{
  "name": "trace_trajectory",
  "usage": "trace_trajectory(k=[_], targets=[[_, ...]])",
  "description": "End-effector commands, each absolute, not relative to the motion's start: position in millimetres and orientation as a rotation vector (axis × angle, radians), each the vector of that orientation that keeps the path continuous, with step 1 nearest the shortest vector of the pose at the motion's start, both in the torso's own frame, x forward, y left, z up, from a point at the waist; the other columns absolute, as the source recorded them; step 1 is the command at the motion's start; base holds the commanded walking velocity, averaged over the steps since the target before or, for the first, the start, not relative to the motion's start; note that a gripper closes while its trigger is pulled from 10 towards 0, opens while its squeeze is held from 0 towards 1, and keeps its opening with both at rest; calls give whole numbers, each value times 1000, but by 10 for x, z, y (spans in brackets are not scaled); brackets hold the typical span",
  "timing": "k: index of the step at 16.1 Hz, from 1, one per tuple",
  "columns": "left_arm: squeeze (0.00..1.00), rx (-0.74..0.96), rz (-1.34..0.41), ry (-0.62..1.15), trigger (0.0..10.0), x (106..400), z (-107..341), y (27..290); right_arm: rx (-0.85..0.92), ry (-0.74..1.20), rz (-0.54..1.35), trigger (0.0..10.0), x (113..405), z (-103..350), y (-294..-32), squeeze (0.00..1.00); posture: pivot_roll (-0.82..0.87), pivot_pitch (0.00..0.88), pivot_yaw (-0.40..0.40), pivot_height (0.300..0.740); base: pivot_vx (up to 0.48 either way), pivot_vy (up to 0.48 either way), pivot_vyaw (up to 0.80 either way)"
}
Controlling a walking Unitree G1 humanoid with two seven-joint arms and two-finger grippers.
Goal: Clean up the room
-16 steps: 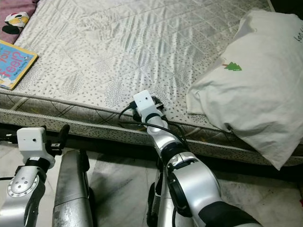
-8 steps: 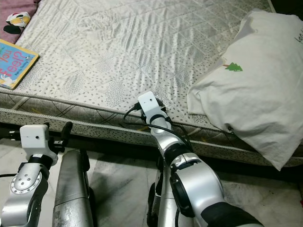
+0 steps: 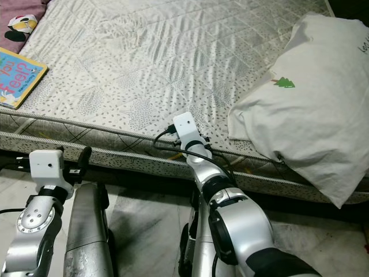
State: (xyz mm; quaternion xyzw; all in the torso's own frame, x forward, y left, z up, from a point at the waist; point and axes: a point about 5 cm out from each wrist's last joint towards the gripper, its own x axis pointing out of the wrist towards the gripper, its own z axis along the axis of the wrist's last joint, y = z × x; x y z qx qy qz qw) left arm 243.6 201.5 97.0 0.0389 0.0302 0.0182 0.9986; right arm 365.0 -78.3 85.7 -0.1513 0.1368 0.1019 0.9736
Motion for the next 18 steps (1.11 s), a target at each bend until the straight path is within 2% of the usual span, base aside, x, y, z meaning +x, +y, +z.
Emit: trace_trajectory(k=[1, 7, 12, 16, 18], targets=[[0, 68, 38, 77, 10000, 2431, 924, 1999, -280, 367, 164, 0, 3574, 672, -974, 0, 205, 176, -128, 501, 0, 0, 0], [0, 57, 23, 57, 10000, 2542, 941, 1962, -173, 339, 93, 0, 3613, 712, -1326, 0, 156, 165, -117, 501, 0, 0, 0], [0, 77, 6, 51, 10000, 2618, 960, 2031, -163, 253, 178, 0, 3661, 859, -1533, 0, 95, 136, -93, 501, 0, 0, 0], [0, 229, -7, 34, 10000, 2826, 980, 2103, -169, 136, 265, 0, 3590, 955, -1693, 0, 56, 98, -77, 501, 0, 0, 0], [0, 217, -119, 112, 10000, 2741, 843, 2010, -163, 97, 269, 0, 3481, 921, -1728, 0, 65, 81, -62, 501, 0, 0, 0]])
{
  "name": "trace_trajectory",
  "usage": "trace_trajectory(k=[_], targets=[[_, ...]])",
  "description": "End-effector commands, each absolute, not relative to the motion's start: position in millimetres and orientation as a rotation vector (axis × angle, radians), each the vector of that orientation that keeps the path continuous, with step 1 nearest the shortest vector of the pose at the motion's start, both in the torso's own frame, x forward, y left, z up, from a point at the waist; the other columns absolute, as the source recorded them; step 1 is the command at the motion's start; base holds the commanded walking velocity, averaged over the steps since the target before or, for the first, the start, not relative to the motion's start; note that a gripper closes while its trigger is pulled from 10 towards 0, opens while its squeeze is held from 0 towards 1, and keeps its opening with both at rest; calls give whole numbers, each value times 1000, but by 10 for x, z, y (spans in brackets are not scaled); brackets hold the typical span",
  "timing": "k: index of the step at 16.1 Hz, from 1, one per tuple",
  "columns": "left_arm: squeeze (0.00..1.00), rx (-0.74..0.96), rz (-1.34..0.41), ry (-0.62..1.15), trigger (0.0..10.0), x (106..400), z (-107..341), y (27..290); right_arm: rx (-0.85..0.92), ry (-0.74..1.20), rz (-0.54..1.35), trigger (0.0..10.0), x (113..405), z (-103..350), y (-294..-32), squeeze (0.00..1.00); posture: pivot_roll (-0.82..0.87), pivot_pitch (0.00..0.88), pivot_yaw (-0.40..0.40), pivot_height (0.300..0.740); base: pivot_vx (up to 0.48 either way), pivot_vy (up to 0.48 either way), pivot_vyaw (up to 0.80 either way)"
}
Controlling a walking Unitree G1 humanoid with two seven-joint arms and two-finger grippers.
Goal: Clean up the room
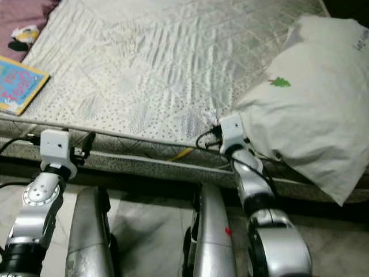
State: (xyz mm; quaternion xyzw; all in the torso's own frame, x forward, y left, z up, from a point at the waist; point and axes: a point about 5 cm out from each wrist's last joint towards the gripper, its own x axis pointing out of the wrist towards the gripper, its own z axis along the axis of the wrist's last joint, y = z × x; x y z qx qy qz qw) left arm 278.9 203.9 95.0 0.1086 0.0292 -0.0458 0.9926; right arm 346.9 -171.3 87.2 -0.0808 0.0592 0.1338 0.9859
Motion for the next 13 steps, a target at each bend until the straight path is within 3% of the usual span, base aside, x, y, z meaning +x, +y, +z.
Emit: trace_trajectory(k=[1, 2, 4, 7, 8, 13], targets=[[0, 222, -205, 162, 10000, 2579, 706, 1924, -145, 77, 230, 0, 3441, 920, -1770, 0, 67, 84, -52, 501, 0, 0, 0], [0, 253, -203, 196, 10000, 2411, 575, 1953, -111, 60, 168, 0, 3367, 915, -1840, 0, 73, 87, -50, 501, 0, 0, 0], [0, 206, -109, 210, 10000, 2331, 548, 2107, -85, 48, 106, 0, 3300, 898, -1902, 0, 85, 92, -50, 501, 0, 0, 0], [0, 264, -96, 256, 10000, 2206, 486, 2230, -55, 41, 55, 0, 3214, 875, -1914, 0, 103, 92, -58, 501, 0, 0, 0], [0, 388, -96, 262, 10000, 2153, 461, 2253, -52, 27, 45, 0, 3197, 900, -1894, 0, 109, 88, -60, 501, 0, 0, 0], [0, 524, -50, 311, 10000, 2013, 430, 2474, -25, -37, 54, 0, 3160, 1096, -1836, 0, 120, 81, -65, 501, 0, 0, 0]])
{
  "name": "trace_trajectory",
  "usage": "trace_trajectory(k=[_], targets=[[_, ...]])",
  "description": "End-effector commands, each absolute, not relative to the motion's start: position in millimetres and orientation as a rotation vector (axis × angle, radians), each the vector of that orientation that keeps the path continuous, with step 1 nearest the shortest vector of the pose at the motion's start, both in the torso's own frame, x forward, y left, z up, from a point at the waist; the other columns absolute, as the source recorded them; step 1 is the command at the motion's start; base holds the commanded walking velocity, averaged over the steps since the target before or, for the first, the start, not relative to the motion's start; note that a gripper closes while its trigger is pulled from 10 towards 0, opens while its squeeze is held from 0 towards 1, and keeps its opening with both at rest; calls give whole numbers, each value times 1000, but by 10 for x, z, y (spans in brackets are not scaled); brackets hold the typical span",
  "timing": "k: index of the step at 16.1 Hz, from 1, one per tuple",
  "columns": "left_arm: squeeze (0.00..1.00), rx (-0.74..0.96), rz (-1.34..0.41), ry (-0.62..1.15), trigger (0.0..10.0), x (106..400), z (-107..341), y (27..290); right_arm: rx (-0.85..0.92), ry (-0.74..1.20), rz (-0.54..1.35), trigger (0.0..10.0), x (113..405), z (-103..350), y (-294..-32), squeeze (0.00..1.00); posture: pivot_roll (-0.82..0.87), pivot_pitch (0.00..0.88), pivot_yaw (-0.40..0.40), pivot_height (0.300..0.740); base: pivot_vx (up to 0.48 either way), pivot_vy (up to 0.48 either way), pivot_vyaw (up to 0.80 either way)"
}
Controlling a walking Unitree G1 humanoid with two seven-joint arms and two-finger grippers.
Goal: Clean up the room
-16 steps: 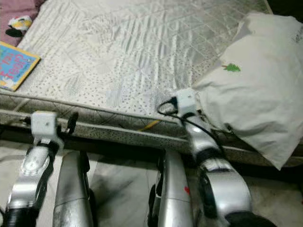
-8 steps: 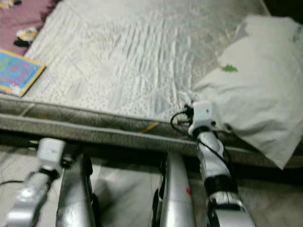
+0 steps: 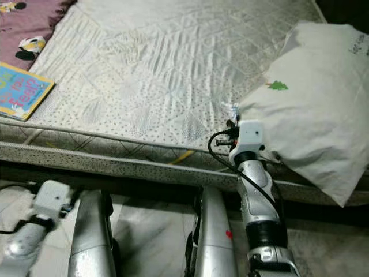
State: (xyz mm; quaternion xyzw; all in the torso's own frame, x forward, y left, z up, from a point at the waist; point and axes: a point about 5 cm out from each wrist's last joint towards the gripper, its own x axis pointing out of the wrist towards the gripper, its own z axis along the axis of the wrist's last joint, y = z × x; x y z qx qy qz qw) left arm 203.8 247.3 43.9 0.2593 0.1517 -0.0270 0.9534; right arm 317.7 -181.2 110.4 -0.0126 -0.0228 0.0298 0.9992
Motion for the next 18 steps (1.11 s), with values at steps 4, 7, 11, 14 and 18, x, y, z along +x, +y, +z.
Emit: trace_trajectory(k=[4, 7, 11, 14, 18], targets=[[0, 754, -115, 501, 10000, 1766, 204, 2762, 5, -27, 81, 0, 3112, 1099, -1735, 0, 126, 74, -67, 501, 0, 0, 0], [0, 671, -72, 303, 10000, 2121, 467, 2579, 12, -38, 131, 10000, 3100, 1154, -1626, 0, 110, 70, -77, 501, 0, 0, 0], [0, 455, -2, 42, 10000, 2825, 1027, 2293, 40, -99, 141, 10000, 3120, 1346, -1597, 0, 73, 57, -69, 501, 0, 0, 0], [0, 310, 52, 31, 10000, 2972, 1115, 2157, 59, -124, 162, 10000, 3158, 1449, -1531, 0, 60, 63, -54, 501, 0, 0, -306], [0, 183, 110, 83, 10000, 2910, 973, 2123, 96, -114, 201, 10000, 3096, 1436, -1415, 0, 39, 72, -32, 501, 0, 0, -514]])
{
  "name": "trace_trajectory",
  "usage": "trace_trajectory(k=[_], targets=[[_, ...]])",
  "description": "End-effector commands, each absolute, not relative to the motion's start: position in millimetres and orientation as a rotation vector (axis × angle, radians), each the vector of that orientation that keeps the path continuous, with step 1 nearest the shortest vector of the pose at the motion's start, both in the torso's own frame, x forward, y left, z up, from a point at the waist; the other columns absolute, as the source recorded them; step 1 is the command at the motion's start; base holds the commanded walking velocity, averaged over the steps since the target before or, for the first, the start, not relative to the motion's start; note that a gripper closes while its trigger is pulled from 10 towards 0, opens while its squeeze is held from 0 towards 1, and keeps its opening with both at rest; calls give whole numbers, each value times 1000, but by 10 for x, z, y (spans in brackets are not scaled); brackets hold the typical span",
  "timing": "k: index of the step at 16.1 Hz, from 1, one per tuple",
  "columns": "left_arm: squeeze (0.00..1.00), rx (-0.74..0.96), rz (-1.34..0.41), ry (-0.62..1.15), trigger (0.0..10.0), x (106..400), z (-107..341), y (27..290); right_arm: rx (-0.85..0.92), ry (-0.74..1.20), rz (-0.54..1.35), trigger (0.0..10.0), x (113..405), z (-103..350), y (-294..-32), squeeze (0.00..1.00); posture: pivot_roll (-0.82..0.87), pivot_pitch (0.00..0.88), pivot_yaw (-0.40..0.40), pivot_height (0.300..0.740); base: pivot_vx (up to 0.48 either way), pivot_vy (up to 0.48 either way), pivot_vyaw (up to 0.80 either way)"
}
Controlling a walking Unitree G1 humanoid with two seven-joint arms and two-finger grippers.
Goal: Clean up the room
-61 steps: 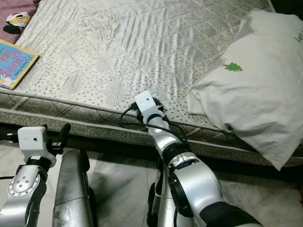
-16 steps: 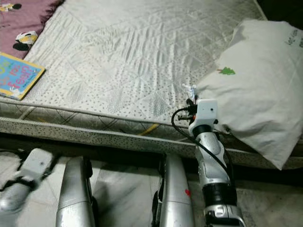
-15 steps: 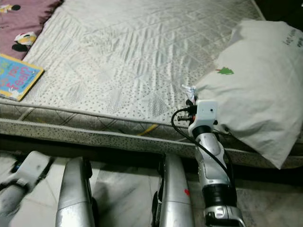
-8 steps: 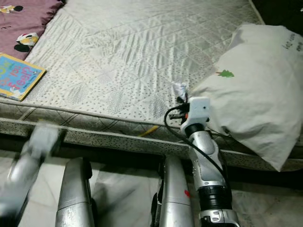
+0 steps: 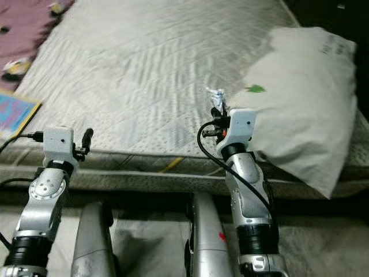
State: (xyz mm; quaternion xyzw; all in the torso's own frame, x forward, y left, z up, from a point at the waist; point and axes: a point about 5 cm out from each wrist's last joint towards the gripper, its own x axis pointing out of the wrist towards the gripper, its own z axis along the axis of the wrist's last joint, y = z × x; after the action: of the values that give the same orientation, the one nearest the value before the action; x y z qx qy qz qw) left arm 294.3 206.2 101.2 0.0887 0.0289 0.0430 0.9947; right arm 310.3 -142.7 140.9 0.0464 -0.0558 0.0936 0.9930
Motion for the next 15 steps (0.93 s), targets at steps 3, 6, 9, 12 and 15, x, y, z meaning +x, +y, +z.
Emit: trace_trajectory(k=[3, 6, 9, 12, 15], targets=[[0, 99, 84, 124, 10000, 2851, 835, 1948, 120, -98, 199, 10000, 3049, 1399, -1380, 0, 19, 48, -21, 514, 0, 0, -475], [0, 104, 44, 96, 10000, 2865, 858, 1866, 125, -92, 178, 10000, 3055, 1393, -1425, 0, 16, 49, -24, 518, 0, 0, -475], [0, 107, 52, 79, 10000, 2885, 896, 1896, 94, -76, 169, 10000, 3058, 1366, -1397, 0, 23, 50, -27, 518, 0, 0, 0], [0, 85, 39, 76, 10000, 2873, 894, 1886, 99, -84, 159, 10000, 3058, 1373, -1411, 0, 28, 50, -29, 531, 0, 0, 0], [0, 77, 18, 89, 10000, 2842, 857, 1857, 95, -85, 147, 10000, 3081, 1384, -1443, 0, 27, 50, -29, 563, 0, 0, 0]])
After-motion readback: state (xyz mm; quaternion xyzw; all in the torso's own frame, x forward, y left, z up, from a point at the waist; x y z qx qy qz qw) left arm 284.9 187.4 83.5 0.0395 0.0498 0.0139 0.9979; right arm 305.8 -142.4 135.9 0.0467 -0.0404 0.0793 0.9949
